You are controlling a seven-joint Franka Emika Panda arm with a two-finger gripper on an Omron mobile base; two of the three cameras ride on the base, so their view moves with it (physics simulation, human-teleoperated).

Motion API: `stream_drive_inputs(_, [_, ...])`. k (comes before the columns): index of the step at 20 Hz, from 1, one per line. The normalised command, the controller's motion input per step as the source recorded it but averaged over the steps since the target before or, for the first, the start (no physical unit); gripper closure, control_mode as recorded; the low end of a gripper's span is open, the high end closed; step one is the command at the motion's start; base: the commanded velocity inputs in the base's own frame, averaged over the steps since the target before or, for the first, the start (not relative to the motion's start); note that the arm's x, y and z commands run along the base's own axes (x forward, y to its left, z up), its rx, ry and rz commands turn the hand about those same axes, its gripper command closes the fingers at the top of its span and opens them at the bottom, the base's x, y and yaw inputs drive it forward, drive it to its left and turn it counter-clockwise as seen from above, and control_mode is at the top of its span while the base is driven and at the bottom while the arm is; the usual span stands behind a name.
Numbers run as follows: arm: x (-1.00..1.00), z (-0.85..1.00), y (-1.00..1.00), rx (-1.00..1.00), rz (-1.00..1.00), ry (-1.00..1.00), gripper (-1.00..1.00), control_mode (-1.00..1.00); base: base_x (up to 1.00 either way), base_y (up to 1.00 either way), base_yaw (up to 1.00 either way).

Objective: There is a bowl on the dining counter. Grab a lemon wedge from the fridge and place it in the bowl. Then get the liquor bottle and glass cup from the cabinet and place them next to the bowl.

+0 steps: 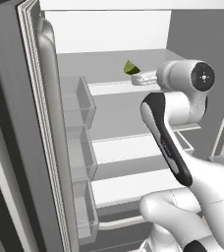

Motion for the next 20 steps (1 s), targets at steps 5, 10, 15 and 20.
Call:
stream_drive_inputs(5, [0.23, 0.02, 0.07, 0.02, -0.01, 0.00, -1.00, -1.00, 0.00, 0.00, 0.00])
stream_drive_inputs(10, [0.07, 0.15, 0.00, 0.00, 0.00, -0.09, -1.00, -1.00, 0.00, 0.00, 0.00])
stream_drive_inputs(15, [0.26, 0.03, 0.00, 0.00, 0.00, -0.01, -1.00, -1.00, 0.00, 0.00, 0.00])
stream_drive_inputs(20, [0.34, 0.00, 0.00, 0.00, 0.00, 0.01, -1.00, -1.00, 0.00, 0.00, 0.00])
